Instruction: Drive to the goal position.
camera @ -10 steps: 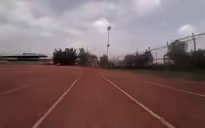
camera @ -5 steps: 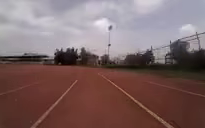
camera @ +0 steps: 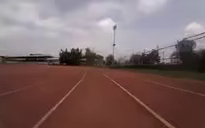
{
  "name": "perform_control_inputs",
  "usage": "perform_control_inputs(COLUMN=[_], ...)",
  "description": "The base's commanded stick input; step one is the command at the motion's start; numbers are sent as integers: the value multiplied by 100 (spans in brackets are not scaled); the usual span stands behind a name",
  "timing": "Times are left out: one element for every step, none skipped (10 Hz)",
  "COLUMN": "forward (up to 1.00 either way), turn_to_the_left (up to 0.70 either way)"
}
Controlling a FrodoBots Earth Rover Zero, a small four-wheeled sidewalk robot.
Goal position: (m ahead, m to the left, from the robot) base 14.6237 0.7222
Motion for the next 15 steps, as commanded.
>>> perform_control_inputs(forward=[45,45,45,45,45,45,45,45,45,45,45,45,45,45,45], turn_to_the_left=[0,0,0,0,0,0,0,0,0,0,0,0,0,0,0])
